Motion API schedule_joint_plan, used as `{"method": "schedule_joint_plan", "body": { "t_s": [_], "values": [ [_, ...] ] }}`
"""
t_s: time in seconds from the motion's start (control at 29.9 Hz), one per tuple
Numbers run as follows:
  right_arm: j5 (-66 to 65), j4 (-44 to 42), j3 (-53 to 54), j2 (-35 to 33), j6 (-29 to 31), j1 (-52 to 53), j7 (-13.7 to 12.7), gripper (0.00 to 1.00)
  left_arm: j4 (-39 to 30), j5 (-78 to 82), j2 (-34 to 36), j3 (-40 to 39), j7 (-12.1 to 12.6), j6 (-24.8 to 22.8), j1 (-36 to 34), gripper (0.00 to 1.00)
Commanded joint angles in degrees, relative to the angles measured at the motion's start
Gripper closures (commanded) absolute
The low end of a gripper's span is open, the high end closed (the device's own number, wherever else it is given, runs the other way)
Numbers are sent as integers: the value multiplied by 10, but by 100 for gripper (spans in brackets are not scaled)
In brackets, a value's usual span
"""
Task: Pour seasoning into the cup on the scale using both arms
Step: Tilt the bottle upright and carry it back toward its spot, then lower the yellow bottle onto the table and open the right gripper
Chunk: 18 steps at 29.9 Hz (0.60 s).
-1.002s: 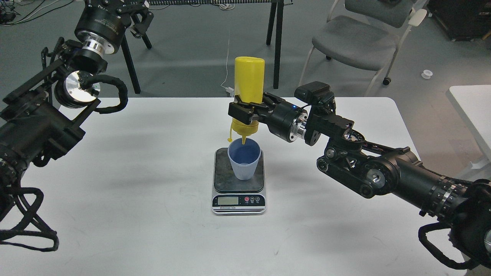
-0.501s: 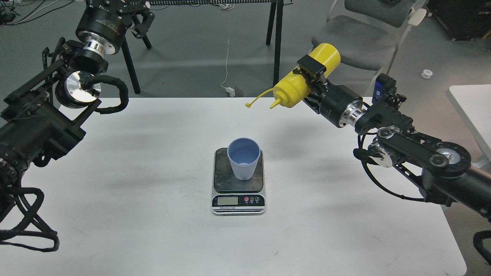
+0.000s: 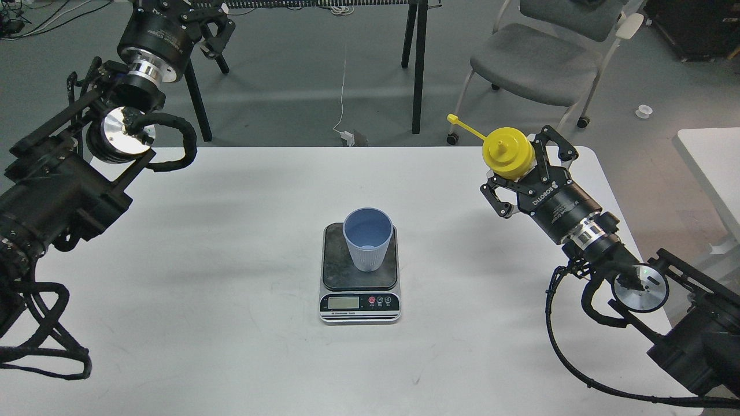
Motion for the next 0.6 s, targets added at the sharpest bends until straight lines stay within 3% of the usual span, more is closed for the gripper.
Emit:
{"method": "schedule_joint_plan", "body": {
  "t_s": [0.0, 0.23, 0.57],
  "values": [
    [82, -15, 0, 3, 7, -15, -8, 63, 0, 0, 1, 3, 0, -1, 0, 1],
    [151, -89, 0, 62, 7, -28, -10, 63, 0, 2, 0, 5, 0, 0, 0, 1],
    [154, -101, 0, 118, 7, -67, -24, 60, -1, 2, 0, 5, 0, 2, 1, 1]
  ]
}}
